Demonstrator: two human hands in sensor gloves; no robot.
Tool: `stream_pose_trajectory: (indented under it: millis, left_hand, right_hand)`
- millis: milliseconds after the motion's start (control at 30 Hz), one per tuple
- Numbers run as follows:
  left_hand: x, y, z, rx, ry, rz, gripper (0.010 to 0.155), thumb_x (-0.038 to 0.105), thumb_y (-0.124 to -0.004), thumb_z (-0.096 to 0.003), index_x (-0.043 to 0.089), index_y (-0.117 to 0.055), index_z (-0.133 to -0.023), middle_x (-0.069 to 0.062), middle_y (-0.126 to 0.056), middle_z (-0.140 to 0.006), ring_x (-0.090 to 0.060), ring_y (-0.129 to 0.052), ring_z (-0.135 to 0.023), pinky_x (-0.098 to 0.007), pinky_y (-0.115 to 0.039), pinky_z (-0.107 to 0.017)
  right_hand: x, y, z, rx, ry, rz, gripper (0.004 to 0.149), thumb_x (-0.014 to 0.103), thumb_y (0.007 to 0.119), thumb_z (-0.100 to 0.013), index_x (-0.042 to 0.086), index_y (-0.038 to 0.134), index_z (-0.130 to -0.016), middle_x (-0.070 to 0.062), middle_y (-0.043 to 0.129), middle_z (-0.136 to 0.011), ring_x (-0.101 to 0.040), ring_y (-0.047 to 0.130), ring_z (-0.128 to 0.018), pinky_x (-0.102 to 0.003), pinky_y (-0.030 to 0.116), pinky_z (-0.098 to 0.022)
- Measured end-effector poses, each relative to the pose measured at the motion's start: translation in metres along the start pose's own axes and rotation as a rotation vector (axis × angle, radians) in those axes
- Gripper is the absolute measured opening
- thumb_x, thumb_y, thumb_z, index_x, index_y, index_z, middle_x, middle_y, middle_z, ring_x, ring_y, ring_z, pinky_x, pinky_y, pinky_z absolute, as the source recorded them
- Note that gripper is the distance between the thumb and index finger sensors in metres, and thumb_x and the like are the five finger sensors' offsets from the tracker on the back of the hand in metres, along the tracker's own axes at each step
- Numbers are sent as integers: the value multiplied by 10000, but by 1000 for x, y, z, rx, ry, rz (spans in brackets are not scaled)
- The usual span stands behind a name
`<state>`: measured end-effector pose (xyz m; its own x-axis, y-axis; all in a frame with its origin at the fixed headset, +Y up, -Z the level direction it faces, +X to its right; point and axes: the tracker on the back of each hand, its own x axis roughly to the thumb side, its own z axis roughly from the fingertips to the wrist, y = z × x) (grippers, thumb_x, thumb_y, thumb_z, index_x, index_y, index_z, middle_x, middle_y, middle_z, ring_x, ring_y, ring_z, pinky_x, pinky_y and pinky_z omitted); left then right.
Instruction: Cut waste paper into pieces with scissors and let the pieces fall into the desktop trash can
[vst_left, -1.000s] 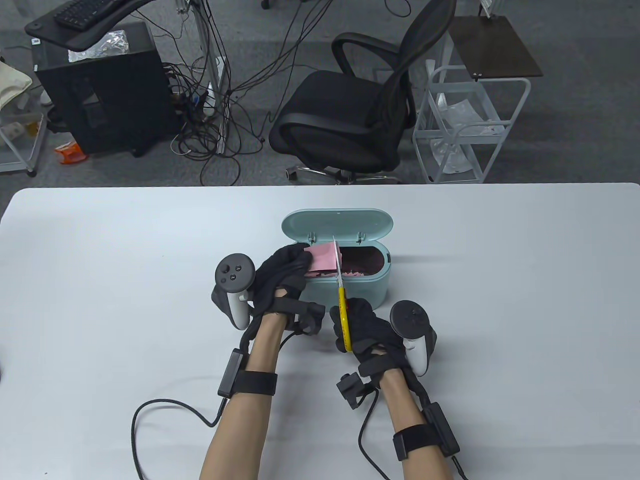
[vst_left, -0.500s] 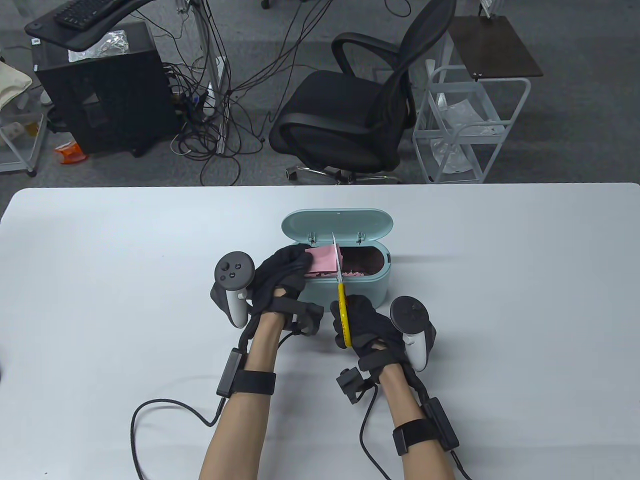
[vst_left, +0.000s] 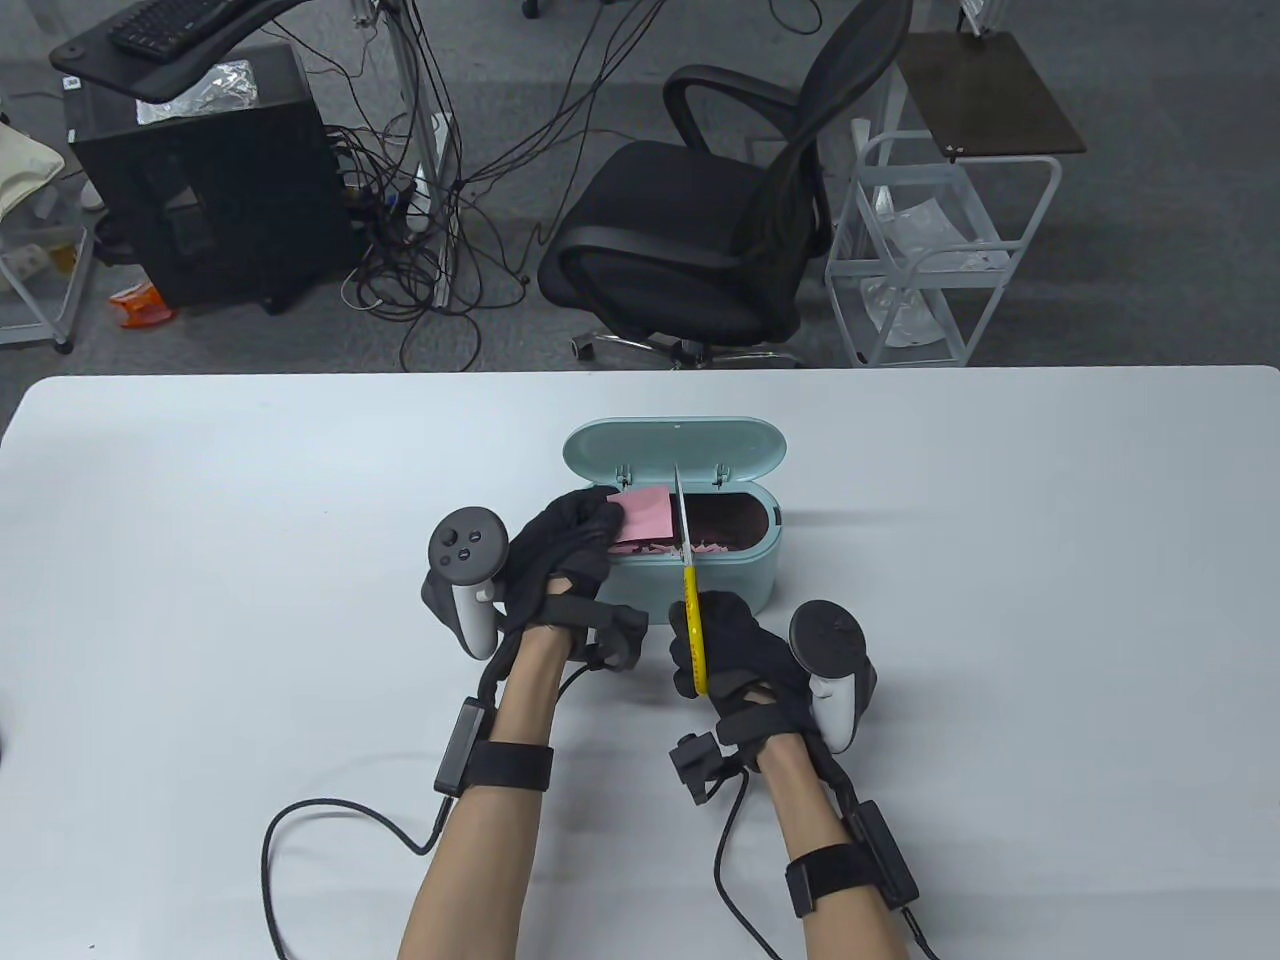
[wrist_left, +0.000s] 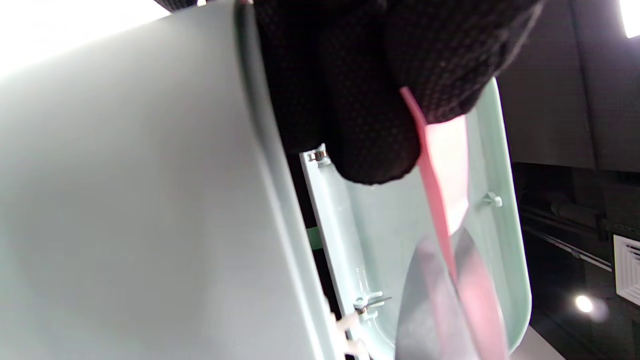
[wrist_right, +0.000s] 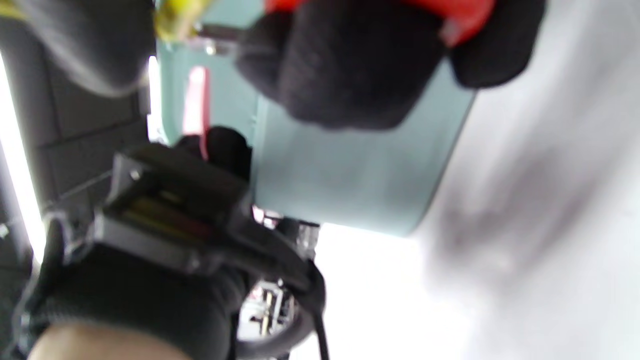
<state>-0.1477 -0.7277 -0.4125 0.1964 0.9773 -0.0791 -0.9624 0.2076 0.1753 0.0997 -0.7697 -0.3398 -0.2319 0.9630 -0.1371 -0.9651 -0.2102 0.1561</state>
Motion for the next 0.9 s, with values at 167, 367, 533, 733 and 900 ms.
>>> stream_pose_trajectory:
  millis: [167, 367, 533, 733, 900]
  left_hand:
    - [-3, 0, 1, 4, 6, 28, 396, 444, -871, -435, 308, -907, -806, 159, -1064, -650, -123, -1015, -713, -633, -472, -755]
    - [-2, -1, 2, 20, -4, 5, 397, 445, -871, -433, 312, -905, -805, 162, -1062, -654, -124, -1014, -718, -632, -472, -755]
    - [-1, -2, 4, 34, -15, -25, 395, 444, -878, -424, 319, -911, -797, 166, -1066, -653, -120, -1017, -718, -633, -473, -754]
    - [-1, -3, 4, 40, -14, -25, 394, 450, -877, -422, 322, -912, -794, 172, -1067, -650, -112, -1019, -715, -628, -475, -756]
    - [-1, -3, 4, 33, -13, -26, 395, 443, -882, -417, 318, -915, -791, 168, -1069, -650, -118, -1016, -718, -632, -472, -755]
  right_hand:
    - [-2, 7, 5, 126, 6, 37, 944, 736, 651, -414, 81, 326, -1011, -65, 770, -810, -252, 916, -505, -701, 516, -667]
    - [0, 12, 9, 81, -39, 87, 936, 723, 674, -400, 67, 379, -998, -41, 819, -746, -257, 939, -457, -688, 545, -662]
    - [1, 12, 8, 70, -39, 82, 936, 733, 669, -396, 59, 405, -989, -32, 844, -717, -246, 957, -430, -656, 595, -654]
    - [1, 14, 7, 65, -44, 96, 932, 733, 668, -396, 54, 420, -984, -27, 855, -706, -242, 967, -423, -639, 619, -649]
    - [2, 15, 2, 50, -35, 86, 891, 702, 657, -412, 43, 438, -969, -14, 871, -680, -224, 980, -386, -609, 656, -638]
